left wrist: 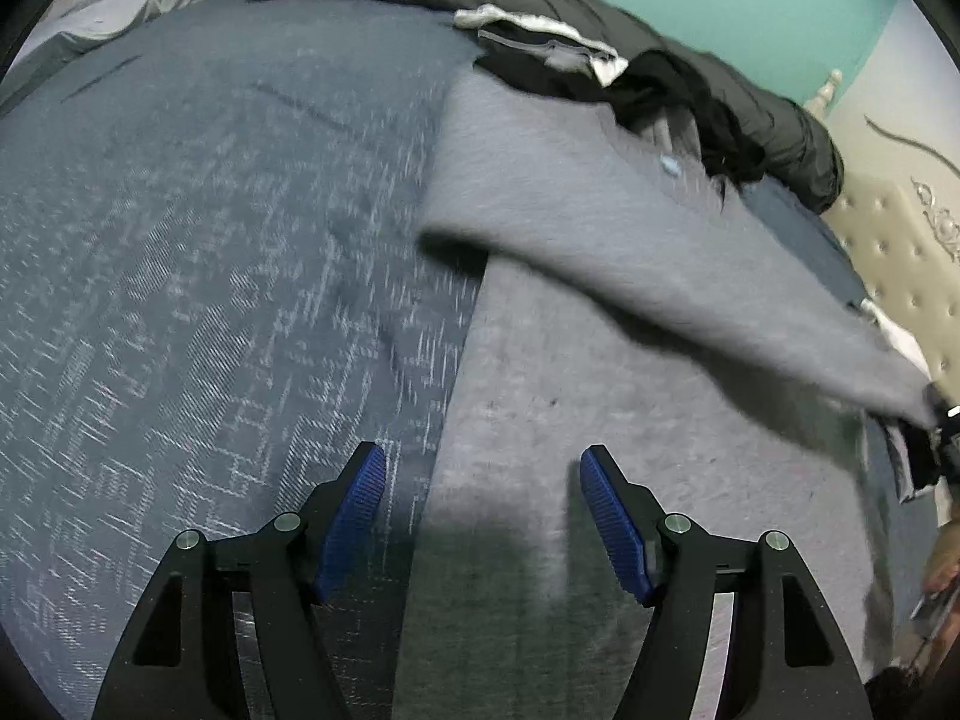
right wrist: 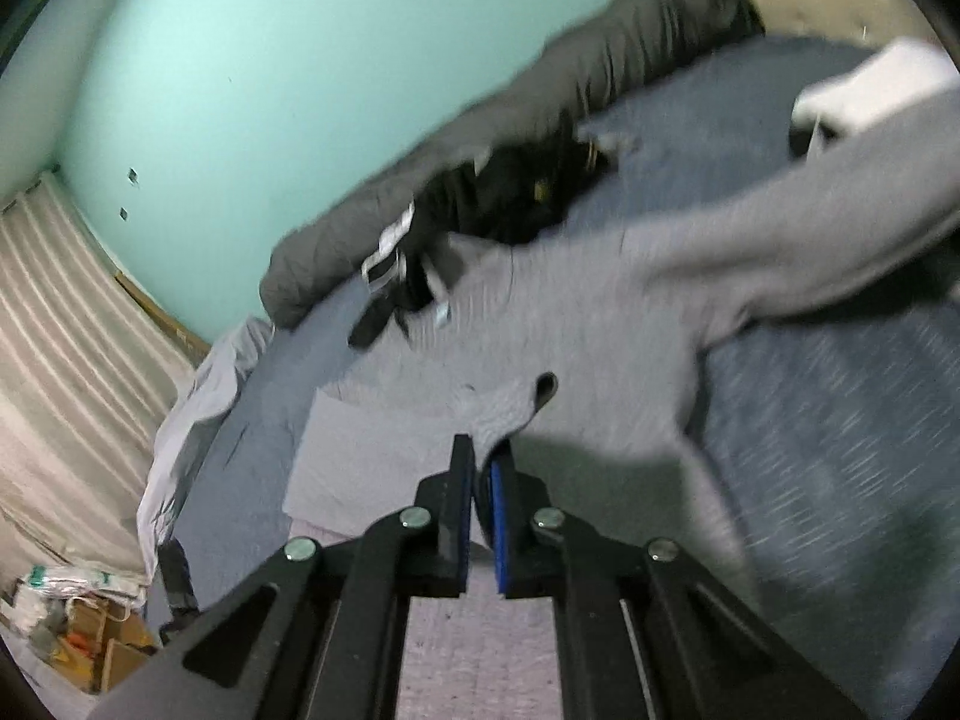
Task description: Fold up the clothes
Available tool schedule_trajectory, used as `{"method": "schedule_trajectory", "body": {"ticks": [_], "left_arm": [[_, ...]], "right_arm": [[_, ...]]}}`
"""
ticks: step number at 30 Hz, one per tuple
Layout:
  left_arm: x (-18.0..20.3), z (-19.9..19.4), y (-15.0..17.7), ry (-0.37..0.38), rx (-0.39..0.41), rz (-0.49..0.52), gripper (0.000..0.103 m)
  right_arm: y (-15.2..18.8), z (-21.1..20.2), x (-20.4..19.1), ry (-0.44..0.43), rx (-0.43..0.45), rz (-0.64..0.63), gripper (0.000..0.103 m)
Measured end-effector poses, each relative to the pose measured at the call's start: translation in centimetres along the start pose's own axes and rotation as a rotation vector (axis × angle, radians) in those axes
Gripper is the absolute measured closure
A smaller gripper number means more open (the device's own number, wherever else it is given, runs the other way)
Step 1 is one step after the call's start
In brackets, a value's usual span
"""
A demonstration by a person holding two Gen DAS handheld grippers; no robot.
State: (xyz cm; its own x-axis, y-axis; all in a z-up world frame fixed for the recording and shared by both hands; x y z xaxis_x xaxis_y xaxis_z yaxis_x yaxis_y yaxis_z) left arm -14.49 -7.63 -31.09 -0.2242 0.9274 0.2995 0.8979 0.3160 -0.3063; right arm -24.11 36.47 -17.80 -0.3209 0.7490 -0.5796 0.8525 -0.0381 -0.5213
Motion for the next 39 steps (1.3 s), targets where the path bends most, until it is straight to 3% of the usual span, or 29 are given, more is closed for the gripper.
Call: {"method": "schedule_trajectory", "body": {"ticks": [8,15,20,32,36,37,39], "left_arm": [[-0.3,-1.1,-0.9,0.006,0.029,-0.032,0.032],[-0.5,-1.1,-5.2,-0.077,0.066,0.028,0.032],[-0.7,0.3,-7.9,-0.125,0.049,0.086,0.032],[-0.8,3.0,-10.8,-0.116,0.038,0.117,0.033],[-0.2,3.1,-10.9,-0.108,0.059,0.167,0.059],[0.1,2.9,-10.9,-0.096,0.065,0.175,0.074],[0.4,2.0,-11.0,-0.103,0.094,0.189,0.088]], "right_arm": [[1.2,-0.9,4.5,0.068,0.02,0.105,0.098],[1.6,-2.1,4.8,0.129,0.069,0.082,0.098],[1.9,-0.9,5.9,0.115,0.038,0.099,0.098],[2.0,1.1,5.2,0.093,-0.005,0.083,0.098],[2.0,1.0,5.6,0.098,-0.003,0.096,0.098],[2.0,0.9,5.7,0.098,-0.002,0.099,0.098],[2.0,0.9,5.7,0.096,0.001,0.103,0.098]]}}
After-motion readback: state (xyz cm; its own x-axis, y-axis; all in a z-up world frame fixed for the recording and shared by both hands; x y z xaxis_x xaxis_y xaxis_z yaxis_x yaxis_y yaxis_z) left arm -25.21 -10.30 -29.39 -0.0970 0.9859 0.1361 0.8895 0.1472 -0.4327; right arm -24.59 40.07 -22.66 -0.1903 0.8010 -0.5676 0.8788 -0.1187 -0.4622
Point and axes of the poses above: each gripper's, at about its wrist camera, not at the fingertips, and z roughly the way its jaws point, x to its right, y to its underside, the point moved 4 cm from there along z, roughly the way its jaws point, and after that the axes turned 12 degrees about -x, right-handed, at the moved point
